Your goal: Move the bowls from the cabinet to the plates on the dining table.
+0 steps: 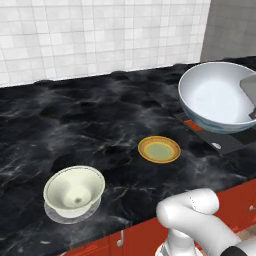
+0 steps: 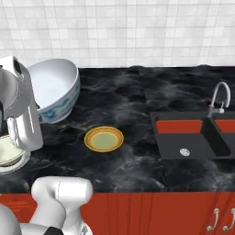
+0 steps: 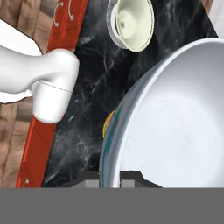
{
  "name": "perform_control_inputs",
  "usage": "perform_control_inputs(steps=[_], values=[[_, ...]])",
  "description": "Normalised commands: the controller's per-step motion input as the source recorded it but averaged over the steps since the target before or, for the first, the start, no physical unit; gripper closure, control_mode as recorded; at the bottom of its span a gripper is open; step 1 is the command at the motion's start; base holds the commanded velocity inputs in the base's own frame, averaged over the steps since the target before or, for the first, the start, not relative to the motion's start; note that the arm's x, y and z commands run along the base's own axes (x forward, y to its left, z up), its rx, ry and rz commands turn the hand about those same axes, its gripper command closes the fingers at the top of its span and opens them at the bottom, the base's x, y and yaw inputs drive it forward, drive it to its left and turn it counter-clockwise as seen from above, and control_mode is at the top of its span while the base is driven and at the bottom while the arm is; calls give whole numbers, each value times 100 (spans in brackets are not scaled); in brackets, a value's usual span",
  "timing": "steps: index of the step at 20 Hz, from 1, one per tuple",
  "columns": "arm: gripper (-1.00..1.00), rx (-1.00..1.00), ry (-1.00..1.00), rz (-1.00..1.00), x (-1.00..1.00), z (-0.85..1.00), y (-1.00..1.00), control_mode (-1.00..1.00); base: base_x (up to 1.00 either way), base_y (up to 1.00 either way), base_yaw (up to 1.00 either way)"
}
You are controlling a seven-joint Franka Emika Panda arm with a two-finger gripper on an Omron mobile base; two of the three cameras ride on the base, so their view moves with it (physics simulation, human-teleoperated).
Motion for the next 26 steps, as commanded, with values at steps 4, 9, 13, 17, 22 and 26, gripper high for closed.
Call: perform_control_inputs(steps=[4,9,13,17,22,26], values=[[100,0,0,0,0,0,0,100,48,-34,27],[100,0,0,0,0,0,0,100,39,-32,21],[100,0,0,0,0,0,0,100,24,-17,12],[100,0,0,0,0,0,0,100,11,-16,4],[100,0,2,1,5,-4,-7,-100,4,-10,2],[100,1,10,1,24,-13,-27,-100,0,0,0]])
